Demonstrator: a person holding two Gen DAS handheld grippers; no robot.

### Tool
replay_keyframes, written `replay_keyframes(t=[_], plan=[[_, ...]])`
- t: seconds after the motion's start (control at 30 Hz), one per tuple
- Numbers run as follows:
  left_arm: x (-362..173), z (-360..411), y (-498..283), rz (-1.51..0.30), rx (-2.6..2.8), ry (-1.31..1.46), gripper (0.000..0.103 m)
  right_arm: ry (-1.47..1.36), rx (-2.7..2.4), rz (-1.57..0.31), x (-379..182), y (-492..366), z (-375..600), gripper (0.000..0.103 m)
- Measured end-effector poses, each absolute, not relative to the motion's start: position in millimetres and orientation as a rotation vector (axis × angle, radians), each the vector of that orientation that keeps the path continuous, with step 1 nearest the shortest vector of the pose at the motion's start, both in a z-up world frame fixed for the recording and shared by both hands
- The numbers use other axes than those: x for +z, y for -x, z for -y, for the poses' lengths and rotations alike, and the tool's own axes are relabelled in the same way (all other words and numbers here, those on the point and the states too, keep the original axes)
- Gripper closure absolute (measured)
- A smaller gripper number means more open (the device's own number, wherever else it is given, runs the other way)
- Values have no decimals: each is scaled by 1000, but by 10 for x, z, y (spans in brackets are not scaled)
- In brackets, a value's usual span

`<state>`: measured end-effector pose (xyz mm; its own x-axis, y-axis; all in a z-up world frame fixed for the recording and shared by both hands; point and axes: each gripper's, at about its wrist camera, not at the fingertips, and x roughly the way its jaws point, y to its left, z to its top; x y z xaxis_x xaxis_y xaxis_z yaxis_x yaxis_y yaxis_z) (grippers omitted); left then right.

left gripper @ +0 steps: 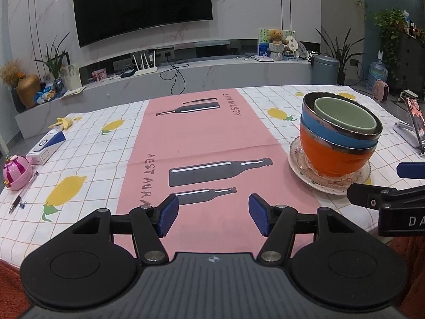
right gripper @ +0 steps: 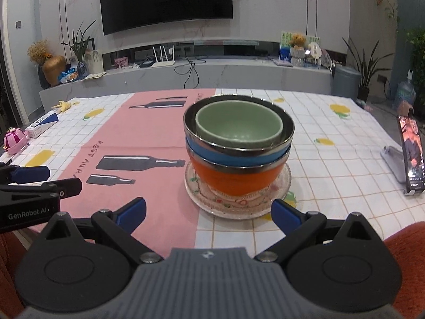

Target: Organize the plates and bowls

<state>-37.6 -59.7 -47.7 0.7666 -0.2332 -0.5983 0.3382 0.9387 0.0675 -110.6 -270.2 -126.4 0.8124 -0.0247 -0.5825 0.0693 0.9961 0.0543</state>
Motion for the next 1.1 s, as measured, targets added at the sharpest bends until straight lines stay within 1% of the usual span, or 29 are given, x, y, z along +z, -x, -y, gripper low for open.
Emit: replay_keyframes(t=[1.1], plan=[[-420, 628, 360, -634, -300, -174, 31, -78, -38, -627, -1292, 1087, 2689, 5]])
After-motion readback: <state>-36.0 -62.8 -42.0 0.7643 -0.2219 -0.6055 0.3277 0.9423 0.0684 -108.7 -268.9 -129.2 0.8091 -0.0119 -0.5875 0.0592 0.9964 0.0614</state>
